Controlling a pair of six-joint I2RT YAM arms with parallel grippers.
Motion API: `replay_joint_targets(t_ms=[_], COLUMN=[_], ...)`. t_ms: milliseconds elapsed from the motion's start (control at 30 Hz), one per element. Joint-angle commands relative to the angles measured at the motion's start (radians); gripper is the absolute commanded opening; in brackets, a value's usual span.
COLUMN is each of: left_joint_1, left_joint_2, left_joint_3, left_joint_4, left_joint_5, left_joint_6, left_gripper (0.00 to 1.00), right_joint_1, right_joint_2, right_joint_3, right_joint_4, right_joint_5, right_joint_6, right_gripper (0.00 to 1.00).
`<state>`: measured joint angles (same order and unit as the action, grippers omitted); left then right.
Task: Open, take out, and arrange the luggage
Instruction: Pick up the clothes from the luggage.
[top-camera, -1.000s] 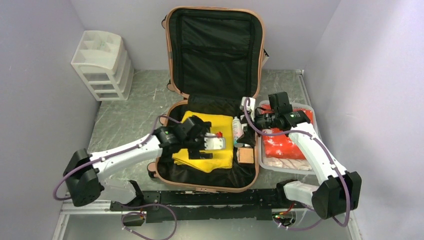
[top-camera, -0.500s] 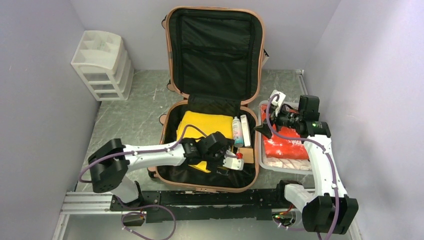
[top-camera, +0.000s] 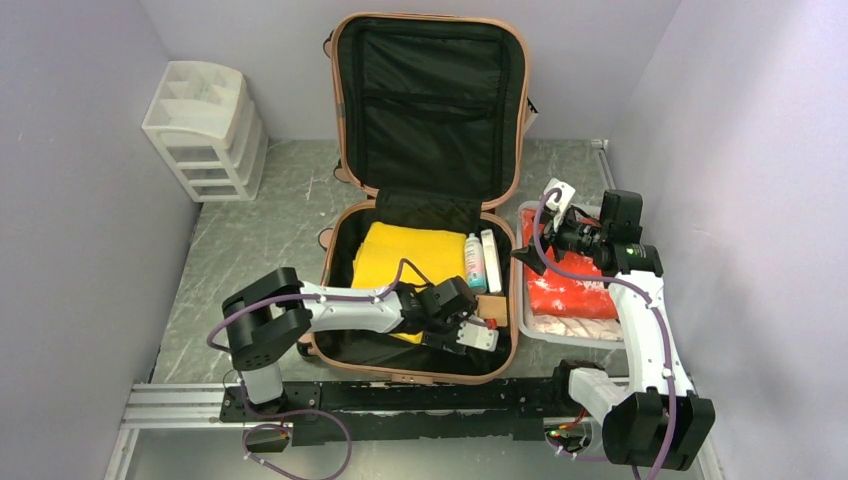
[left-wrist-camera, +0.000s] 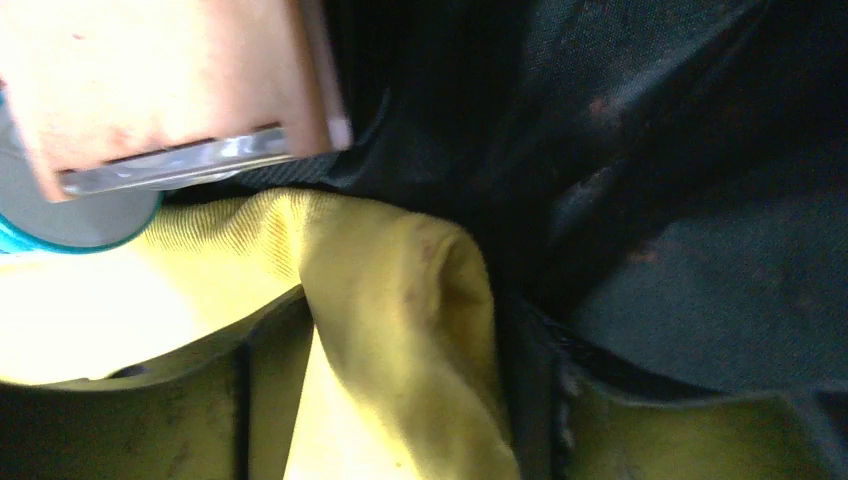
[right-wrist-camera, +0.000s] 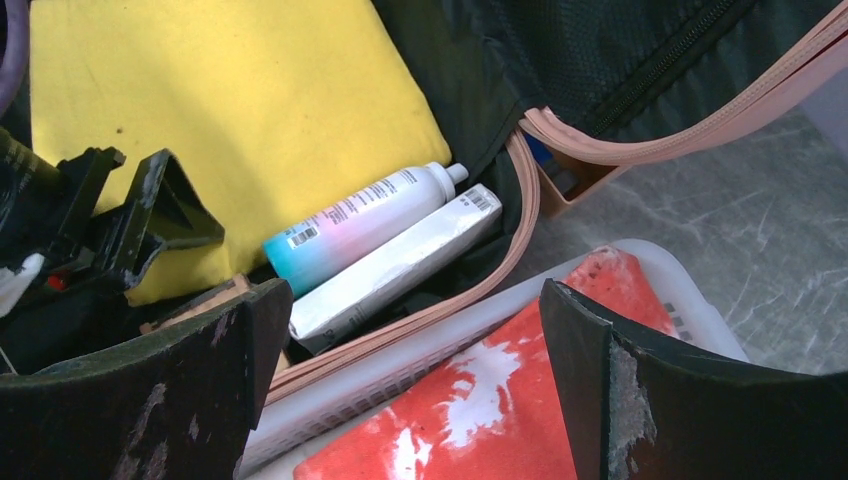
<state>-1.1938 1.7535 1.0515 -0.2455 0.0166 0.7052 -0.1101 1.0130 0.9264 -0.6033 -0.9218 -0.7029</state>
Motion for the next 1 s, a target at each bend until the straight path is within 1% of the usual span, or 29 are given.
replay_joint_targets(t_ms=[0, 100, 133, 167, 267, 367, 433, 567, 633, 733, 867, 967], left_joint_1=[-0.004, -0.003, -0.003, 0.000, 0.019, 0.061, 0.095, 0.168, 0.212, 0.274, 0.348, 0.383], left_joint_2=[0.072, 0.052, 0.035, 0.014, -0.068, -0.143, -0.166, -0.206, -0.225, -0.246, -0.272, -0.291], left_joint_3=[0.047, 0.043, 0.041, 0.038, 0.013, 0.006, 0.013, 0.019, 0.025, 0.037, 0.060, 0.075], left_joint_4=[0.057, 0.066, 0.068, 0.071, 0.092, 0.110, 0.114, 0.134, 0.133, 0.123, 0.100, 0.086], left_joint_5=[-0.084, -0.083, -0.082, -0.079, -0.067, -0.055, -0.042, -0.013, 0.030, 0.106, 0.213, 0.271], left_joint_6=[-0.057, -0.081, -0.088, -0.096, -0.119, -0.162, -0.196, -0.251, -0.278, -0.303, -0.329, -0.341], left_gripper=[0.52, 0.21, 0.07, 0.05, 0.05, 0.05, 0.05, 0.05, 0.05, 0.05, 0.05, 0.05], right_joint_1=[-0.002, -0.002, -0.002, -0.002, 0.000, 0.019, 0.051, 0.153, 0.181, 0.200, 0.201, 0.203], right_joint_2=[-0.002, 0.010, 0.017, 0.026, 0.058, 0.113, 0.169, 0.258, 0.300, 0.365, 0.465, 0.544], right_joint_3=[-0.003, -0.004, -0.002, 0.000, 0.003, 0.015, 0.026, 0.034, 0.043, 0.087, 0.125, 0.139], right_joint_4=[0.032, 0.045, 0.051, 0.062, 0.107, 0.138, 0.164, 0.217, 0.230, 0.205, 0.213, 0.233], right_joint_5=[-0.036, -0.055, -0.065, -0.080, -0.147, -0.198, -0.193, -0.204, -0.205, -0.202, -0.234, -0.267], right_joint_6=[0.003, 0.036, 0.050, 0.079, 0.188, 0.296, 0.376, 0.519, 0.557, 0.579, 0.697, 0.783], right_gripper=[1.00, 1.00, 1.00, 1.00, 1.00, 1.00, 1.00, 1.00, 1.00, 1.00, 0.99, 0.96])
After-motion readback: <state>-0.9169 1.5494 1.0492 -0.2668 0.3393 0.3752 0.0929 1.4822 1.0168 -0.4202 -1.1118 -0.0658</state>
